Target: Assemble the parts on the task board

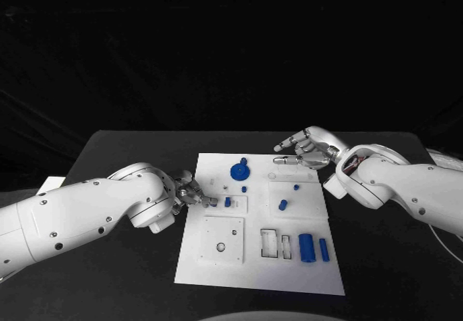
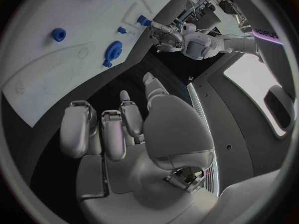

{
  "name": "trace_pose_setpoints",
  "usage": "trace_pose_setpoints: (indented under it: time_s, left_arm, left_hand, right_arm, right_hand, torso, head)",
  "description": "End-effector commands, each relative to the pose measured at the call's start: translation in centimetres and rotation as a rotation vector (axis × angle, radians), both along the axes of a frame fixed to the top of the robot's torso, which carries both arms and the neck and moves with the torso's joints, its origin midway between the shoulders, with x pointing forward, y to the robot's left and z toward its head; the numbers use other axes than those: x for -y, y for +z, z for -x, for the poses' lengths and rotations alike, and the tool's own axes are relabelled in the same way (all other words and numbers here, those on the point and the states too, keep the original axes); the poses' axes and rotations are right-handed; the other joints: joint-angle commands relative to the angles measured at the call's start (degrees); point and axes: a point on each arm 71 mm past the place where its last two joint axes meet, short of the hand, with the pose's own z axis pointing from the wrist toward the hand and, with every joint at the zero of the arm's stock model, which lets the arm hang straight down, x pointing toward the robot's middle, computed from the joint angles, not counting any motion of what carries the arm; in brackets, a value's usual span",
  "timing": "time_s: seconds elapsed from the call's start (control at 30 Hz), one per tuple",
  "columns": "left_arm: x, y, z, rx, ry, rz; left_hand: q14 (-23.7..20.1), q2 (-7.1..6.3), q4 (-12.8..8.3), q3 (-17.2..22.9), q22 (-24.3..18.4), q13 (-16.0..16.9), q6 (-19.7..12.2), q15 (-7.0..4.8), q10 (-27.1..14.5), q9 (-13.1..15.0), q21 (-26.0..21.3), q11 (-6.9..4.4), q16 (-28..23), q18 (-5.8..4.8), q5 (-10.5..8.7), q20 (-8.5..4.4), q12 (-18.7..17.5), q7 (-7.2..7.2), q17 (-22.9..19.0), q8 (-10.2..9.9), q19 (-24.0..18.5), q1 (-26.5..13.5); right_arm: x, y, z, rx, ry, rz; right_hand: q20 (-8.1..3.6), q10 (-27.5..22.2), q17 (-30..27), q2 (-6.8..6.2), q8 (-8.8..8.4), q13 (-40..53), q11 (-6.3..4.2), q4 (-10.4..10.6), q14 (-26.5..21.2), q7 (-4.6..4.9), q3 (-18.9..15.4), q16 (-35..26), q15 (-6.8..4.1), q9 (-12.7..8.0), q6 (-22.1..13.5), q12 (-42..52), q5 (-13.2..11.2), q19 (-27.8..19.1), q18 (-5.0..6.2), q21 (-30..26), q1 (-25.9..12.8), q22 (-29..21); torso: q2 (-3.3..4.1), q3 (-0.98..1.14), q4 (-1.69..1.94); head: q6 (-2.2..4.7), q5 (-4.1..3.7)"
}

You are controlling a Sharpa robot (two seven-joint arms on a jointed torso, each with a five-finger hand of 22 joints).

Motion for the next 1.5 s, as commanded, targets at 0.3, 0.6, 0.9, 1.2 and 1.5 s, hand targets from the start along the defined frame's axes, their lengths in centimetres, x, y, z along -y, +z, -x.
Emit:
trace_pose_setpoints:
  time_s: [0.3, 0.6, 0.9, 1.2, 1.5]
  left_arm:
    - [0.38, -0.11, -0.01, -0.008, -0.010, -0.007]
    - [0.56, -0.15, -0.11, -0.008, -0.010, -0.007]
    - [0.72, -0.21, -0.16, -0.013, -0.015, -0.011]
    - [0.76, -0.28, -0.27, -0.016, -0.013, -0.015]
    - [0.81, -0.33, -0.36, -0.018, -0.014, -0.018]
  left_hand:
    - [6.0, 0.30, 0.1, 0.6, 3.5, 0.0, 0.3, -0.36, 0.4, -0.1, 0.3, -0.04, 0.2, -1.11, 0.32, -0.40, 0.4, -0.21, 15.1, 0.2, 3.2, 1.0]
    - [6.0, 0.32, 0.2, 0.6, 3.5, 0.0, 0.3, -0.36, 0.4, -0.1, 0.3, -0.03, 0.2, -1.11, 0.30, -0.41, 0.4, -0.19, 15.1, 0.2, 3.2, 0.9]
    - [6.0, 0.40, 0.3, 0.7, 3.6, 0.1, 0.4, -0.36, 0.5, -0.2, 0.4, -0.03, 0.2, -1.13, 0.28, -0.41, 0.5, -0.20, 15.1, 0.3, 3.2, 0.8]
    - [6.0, 0.93, 0.2, 1.2, 3.7, 0.1, 0.6, -0.39, 0.5, -0.2, 0.4, -0.12, 0.2, -1.13, 0.32, -0.42, 0.5, -0.32, 15.1, 0.5, 3.1, 1.1]
    - [6.0, 1.41, 0.1, 1.7, 3.8, 0.1, 0.7, -0.47, 0.5, -0.3, 0.5, -0.20, 0.2, -1.13, 0.33, -0.46, 0.5, -0.42, 15.1, 0.6, 3.1, 1.6]
  right_arm:
    - [-0.27, -0.03, 0.08, -0.001, 0.019, -0.002]
    - [-0.34, -0.04, 0.07, -0.001, 0.021, -0.003]
    - [-0.37, -0.04, 0.08, -0.002, 0.022, -0.003]
    - [-0.39, -0.05, 0.07, -0.002, 0.022, -0.003]
    - [-0.40, -0.05, 0.07, -0.004, 0.023, -0.004]
  right_hand:
    - [0.03, -0.4, 6.1, 0.44, 0.17, 4.2, 0.00, -0.1, 3.9, -0.27, -0.3, -0.4, 0.24, 0.1, -0.1, -0.1, 0.2, -0.2, 0.39, -0.2, 0.0, -0.1]
    - [0.03, -0.4, 6.1, 0.44, 0.17, 4.2, 0.00, -0.1, 3.9, -0.27, -0.3, -0.4, 0.24, 0.1, -0.1, -0.1, 0.2, -0.2, 0.39, -0.2, 0.0, -0.1]
    - [0.03, -0.4, 6.1, 0.44, 0.17, 4.2, 0.00, -0.1, 3.9, -0.27, -0.3, -0.4, 0.24, 0.1, -0.1, -0.1, 0.2, -0.2, 0.39, -0.2, 0.0, -0.1]
    - [0.03, -0.4, 6.1, 0.44, 0.17, 4.2, 0.00, -0.1, 3.9, -0.27, -0.3, -0.4, 0.24, 0.1, -0.1, -0.1, 0.2, -0.2, 0.39, -0.2, 0.0, -0.1]
    - [0.02, -0.4, 6.1, 0.59, 0.16, 4.2, -0.01, -0.1, 3.9, -0.27, -0.4, -0.4, 0.24, 0.1, -0.1, 0.0, 0.2, -0.2, 0.39, -0.3, 0.1, -0.1]
  torso:
    - [0.02, -0.03, 0.03]
    - [0.02, 0.02, 0.02]
    - [0.00, 0.06, 0.00]
    - [0.00, 0.03, 0.01]
    - [0.04, -0.01, -0.02]
  head:
    - [-0.17, -0.05]
    - [-0.17, -0.19]
    - [-0.17, -0.25]
    - [-0.06, -0.44]
    - [-0.14, -0.53]
